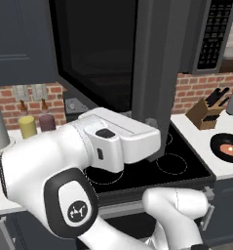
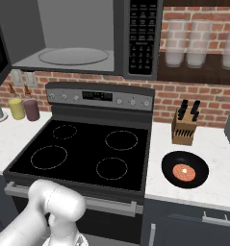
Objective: Open the microwave, place the bowl with waffle inside the microwave, then close the microwave door and turn it on.
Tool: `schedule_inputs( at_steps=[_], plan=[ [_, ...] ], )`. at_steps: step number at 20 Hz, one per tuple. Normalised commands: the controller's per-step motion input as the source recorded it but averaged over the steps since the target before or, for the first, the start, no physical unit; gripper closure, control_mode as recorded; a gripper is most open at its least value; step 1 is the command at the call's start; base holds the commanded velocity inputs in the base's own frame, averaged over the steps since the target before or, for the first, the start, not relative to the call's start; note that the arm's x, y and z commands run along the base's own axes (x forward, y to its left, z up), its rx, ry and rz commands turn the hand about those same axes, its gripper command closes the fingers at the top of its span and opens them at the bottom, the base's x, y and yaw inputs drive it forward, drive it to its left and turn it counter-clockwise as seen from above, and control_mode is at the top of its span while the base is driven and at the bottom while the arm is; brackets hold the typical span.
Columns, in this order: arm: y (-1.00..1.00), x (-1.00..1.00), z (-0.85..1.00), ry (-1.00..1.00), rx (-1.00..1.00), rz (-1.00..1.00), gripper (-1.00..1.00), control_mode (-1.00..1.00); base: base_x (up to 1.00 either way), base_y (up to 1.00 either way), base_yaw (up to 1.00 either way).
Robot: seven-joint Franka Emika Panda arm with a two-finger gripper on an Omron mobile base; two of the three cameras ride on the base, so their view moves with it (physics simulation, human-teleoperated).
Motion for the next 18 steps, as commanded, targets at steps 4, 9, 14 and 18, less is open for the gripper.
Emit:
schedule_inputs(
  at_steps=[4, 9, 14, 18],
  plan=[
    [0.0, 0.17, -0.14, 0.05, 0.0, -0.04, -1.0, -1.0, 0.0, 0.0, 0.0],
    [-0.03, 0.06, -0.08, 0.04, 0.0, 0.0, -1.0, -1.0, 0.0, 0.0, 0.0],
    [-0.01, -0.01, -0.07, 0.0, 0.0, 0.09, -1.0, -1.0, 0.0, 0.0, 0.0],
    [0.0, -0.1, -0.02, 0.0, 0.0, 0.22, -1.0, -1.0, 0.0, 0.0, 0.0]
  ],
)
